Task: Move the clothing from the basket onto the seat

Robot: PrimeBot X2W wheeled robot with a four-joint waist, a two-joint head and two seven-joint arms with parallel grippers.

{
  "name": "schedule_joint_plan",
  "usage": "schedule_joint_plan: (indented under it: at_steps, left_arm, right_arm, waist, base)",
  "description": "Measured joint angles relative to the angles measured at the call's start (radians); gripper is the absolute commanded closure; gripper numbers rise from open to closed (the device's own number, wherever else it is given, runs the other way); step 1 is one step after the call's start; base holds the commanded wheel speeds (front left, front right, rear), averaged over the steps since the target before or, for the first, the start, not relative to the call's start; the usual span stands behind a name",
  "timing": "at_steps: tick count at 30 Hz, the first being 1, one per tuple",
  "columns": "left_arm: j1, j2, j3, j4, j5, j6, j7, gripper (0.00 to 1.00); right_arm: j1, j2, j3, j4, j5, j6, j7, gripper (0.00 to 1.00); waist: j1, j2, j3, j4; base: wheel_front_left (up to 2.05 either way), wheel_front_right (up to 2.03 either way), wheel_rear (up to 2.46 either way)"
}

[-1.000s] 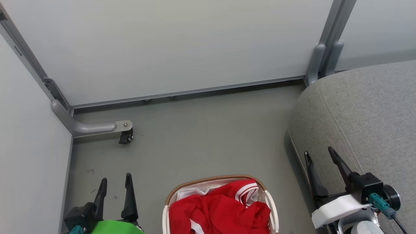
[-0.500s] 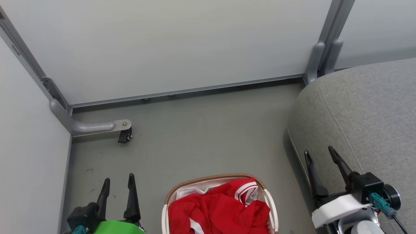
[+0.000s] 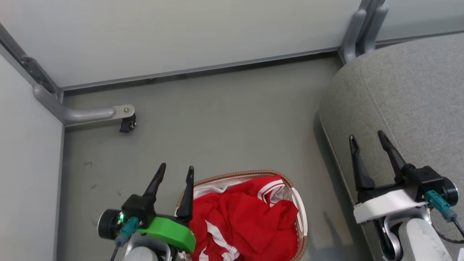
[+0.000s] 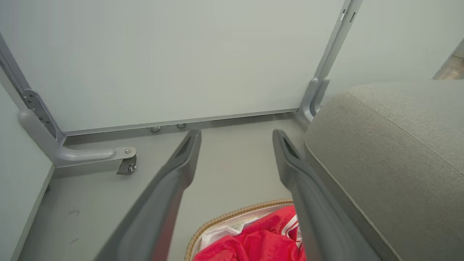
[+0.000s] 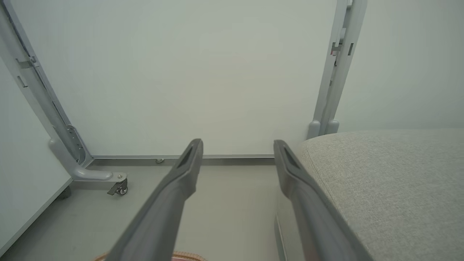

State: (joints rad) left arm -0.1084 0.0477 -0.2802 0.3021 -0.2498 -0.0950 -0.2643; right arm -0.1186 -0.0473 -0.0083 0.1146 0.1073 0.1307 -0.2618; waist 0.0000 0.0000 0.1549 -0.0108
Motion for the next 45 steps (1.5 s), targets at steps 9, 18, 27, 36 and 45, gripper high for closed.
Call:
schedule_joint_plan:
  at_steps: [9, 18, 27, 36, 45]
  left_arm:
    - [-0.201, -0.001, -0.150, 0.128, 0.074, -0.024, -0.001, 0.00]
    - [-0.367, -0.001, -0.211, 0.403, 0.118, -0.028, 0.000, 0.00]
    - [-0.489, 0.002, -0.203, 0.694, 0.146, 0.014, -0.001, 0.00]
    - [-0.597, 0.013, -0.198, 0.820, 0.152, 0.067, -0.001, 0.00]
    - [-0.683, 0.028, -0.210, 0.944, 0.170, 0.140, 0.056, 0.00]
  right_arm:
    - [-0.122, -0.001, -0.047, -0.035, 0.000, 0.000, 0.000, 0.00]
    - [-0.221, -0.002, -0.052, -0.064, 0.018, 0.000, 0.000, 0.00]
    - [-0.270, -0.002, -0.037, -0.078, 0.033, 0.000, 0.000, 0.00]
    - [-0.306, -0.002, 0.000, -0.090, 0.056, 0.000, 0.000, 0.00]
    - [-0.323, -0.002, 0.038, -0.091, 0.101, 0.000, 0.000, 0.00]
  waist:
    - [0.0000, 0.0000, 0.175, -0.024]
    - [0.0001, 0.0000, 0.368, -0.059]
    - [0.0002, 0.0000, 0.540, -0.093]
    - [0.0001, 0.0000, 0.649, -0.123]
    - [0.0001, 0.0000, 0.704, -0.169]
  base:
    - [0.00, 0.00, 0.00]
    - [0.00, 0.00, 0.00]
    - [0.00, 0.00, 0.00]
    - [0.00, 0.00, 0.00]
    - [0.00, 0.00, 0.00]
